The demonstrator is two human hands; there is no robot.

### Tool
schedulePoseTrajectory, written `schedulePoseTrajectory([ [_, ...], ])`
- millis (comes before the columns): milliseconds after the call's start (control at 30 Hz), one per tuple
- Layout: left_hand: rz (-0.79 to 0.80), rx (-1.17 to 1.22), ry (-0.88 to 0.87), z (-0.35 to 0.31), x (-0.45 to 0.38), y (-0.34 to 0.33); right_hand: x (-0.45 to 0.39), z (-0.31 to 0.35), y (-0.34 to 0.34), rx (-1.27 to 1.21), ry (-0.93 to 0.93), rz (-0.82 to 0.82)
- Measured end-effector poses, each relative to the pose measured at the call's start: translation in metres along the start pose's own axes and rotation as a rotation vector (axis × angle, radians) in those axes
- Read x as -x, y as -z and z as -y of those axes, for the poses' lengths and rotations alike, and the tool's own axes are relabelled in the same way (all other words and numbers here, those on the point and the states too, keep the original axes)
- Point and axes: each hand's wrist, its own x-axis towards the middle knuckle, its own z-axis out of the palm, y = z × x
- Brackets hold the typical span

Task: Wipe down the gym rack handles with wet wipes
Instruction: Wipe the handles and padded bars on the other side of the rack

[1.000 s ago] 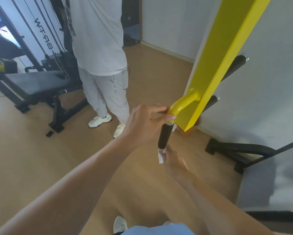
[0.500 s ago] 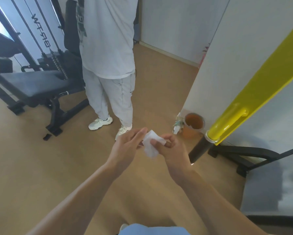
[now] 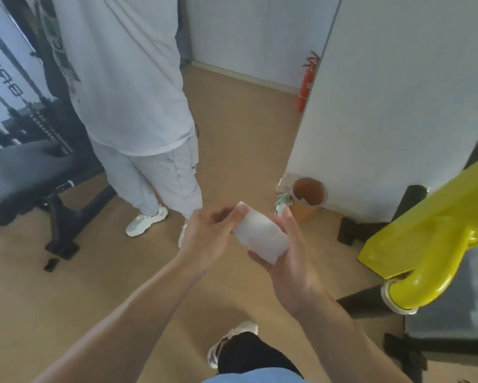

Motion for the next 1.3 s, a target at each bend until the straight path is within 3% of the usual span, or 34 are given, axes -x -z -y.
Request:
schedulePoseTrajectory([
  [267,0.184,-0.149,-0.031,-0.041,-0.097,-0.032,-0.034,0.019,-0.011,-0.224,0.180,-0.351],
  [467,0.408,-0.046,-0.165,-0.080,-0.135,-0.090,-0.041,0.055,-0.018,-0.320,0.348,-0.650],
  [633,0.661,-0.010,-0.200,-0.091,-0.159,-0.134,-0.051,0.076,-0.015,-0.334,0.506,-0.855],
  [800,0.920,-0.016,-0.239,-0.098,-0.177,-0.164,-0.059,0.096,-0.011,-0.458,0.688,-0.960],
  [1000,1.133,-0.056,-0.281,-0.112,-0.202,-0.200,-0.069,0.128,-0.016,-0.375,0.820,-1.458],
  [1067,1.170,-0.066,-0.293,-0.109,-0.207,-0.205,-0.076,0.132,-0.023,-0.541,0.826,-1.499],
  [1200,1.276,-0.279,-0.372,-0.095,-0.213,-0.204,-0.093,0.135,-0.027,-0.803,0.835,-1.422],
  [1300,1.284,-0.268,-0.338,-0.098,-0.219,-0.210,-0.101,0.139,-0.023,-0.568,0.789,-1.603],
])
